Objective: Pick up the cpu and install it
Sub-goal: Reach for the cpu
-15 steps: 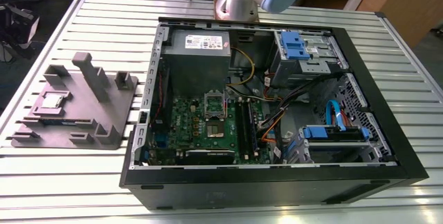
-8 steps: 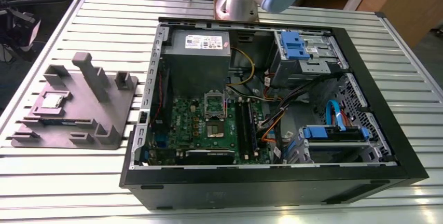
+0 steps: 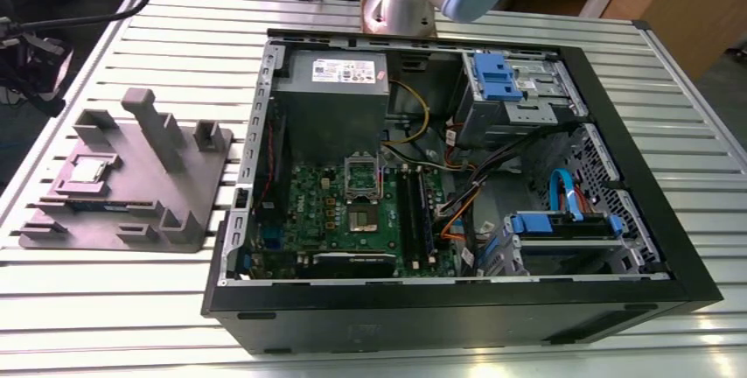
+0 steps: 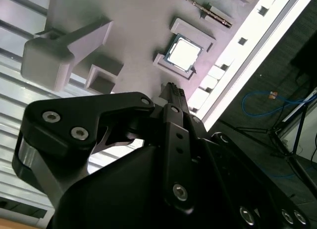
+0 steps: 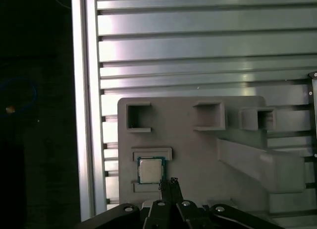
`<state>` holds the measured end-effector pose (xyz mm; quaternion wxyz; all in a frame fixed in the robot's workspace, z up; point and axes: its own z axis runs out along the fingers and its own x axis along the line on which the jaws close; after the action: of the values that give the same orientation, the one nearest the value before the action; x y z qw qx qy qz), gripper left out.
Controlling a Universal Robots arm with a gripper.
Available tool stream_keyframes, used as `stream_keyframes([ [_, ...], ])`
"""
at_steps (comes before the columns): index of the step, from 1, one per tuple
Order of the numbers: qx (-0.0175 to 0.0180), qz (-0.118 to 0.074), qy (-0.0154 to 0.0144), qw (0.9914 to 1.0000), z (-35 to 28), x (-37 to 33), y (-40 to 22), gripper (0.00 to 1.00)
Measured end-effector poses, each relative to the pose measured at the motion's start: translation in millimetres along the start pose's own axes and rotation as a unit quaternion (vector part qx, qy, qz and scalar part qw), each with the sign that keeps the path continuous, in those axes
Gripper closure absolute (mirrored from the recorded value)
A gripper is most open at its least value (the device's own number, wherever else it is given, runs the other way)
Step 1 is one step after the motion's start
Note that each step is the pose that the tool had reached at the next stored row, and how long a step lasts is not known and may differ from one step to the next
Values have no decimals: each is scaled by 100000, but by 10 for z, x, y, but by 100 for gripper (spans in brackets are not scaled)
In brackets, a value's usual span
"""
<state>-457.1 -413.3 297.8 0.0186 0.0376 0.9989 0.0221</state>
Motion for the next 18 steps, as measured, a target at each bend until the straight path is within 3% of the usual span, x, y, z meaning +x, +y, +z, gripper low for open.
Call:
stream_keyframes([
  [6, 16, 14, 242, 100000, 108, 1, -45, 90],
  [18, 57, 37, 770, 99997, 319, 7, -74, 90],
])
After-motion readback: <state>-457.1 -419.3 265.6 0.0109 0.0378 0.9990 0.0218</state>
